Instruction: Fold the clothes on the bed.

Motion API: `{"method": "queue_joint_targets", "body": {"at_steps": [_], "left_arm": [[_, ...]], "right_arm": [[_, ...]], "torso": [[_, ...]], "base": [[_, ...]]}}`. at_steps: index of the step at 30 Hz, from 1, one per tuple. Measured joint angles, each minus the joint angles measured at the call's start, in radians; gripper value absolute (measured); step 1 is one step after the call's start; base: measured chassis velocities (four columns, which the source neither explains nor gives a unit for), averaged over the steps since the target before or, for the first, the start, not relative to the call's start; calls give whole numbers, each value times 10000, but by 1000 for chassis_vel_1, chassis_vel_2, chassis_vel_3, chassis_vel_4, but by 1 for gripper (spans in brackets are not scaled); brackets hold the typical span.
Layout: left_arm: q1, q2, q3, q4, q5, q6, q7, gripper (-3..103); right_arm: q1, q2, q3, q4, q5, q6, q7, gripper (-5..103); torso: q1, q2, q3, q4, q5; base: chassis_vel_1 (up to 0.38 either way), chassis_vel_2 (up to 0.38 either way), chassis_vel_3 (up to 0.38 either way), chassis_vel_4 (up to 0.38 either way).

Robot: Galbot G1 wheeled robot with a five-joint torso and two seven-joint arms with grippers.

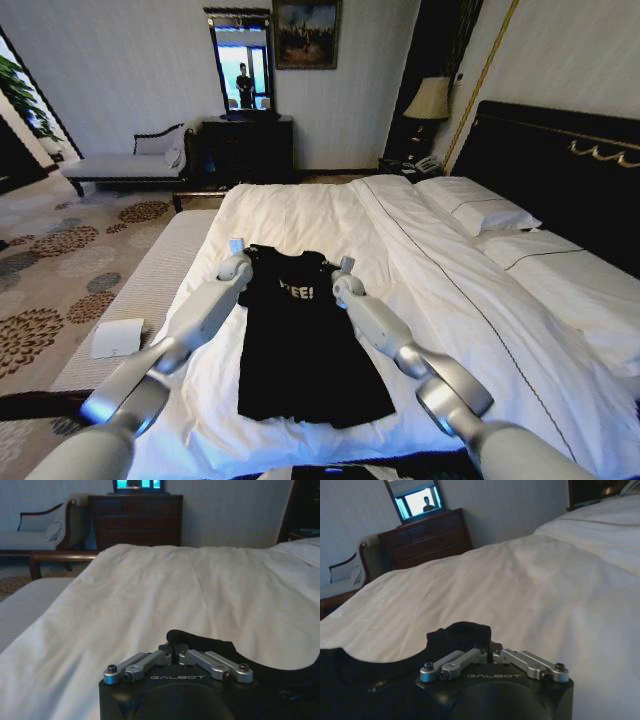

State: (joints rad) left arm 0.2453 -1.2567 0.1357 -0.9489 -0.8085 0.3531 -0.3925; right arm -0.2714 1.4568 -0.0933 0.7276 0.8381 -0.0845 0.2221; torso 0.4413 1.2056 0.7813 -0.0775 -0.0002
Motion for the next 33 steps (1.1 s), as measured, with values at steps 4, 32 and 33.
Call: {"method": "queue_joint_targets", "body": {"at_steps": [4,32,33], "left_arm": [[119,-3,0,50,122,-61,15,1],[981,1351,-7,-1783,-607,773,-765,75],[981,1351,-7,-1783,-607,773,-765,75]], "right_arm": [[131,208,94,-449,-380,203,-185,0],[-452,-347,-181,681,-223,128,-103,73],[-452,-347,-181,681,-223,128,-103,73]], "torso": [[-1,0,0,5,4],[-2,2,-2,6,3],[-2,2,-2,6,3]], "base": [[0,0,0,0],[0,0,0,0],[0,0,0,0]]}}
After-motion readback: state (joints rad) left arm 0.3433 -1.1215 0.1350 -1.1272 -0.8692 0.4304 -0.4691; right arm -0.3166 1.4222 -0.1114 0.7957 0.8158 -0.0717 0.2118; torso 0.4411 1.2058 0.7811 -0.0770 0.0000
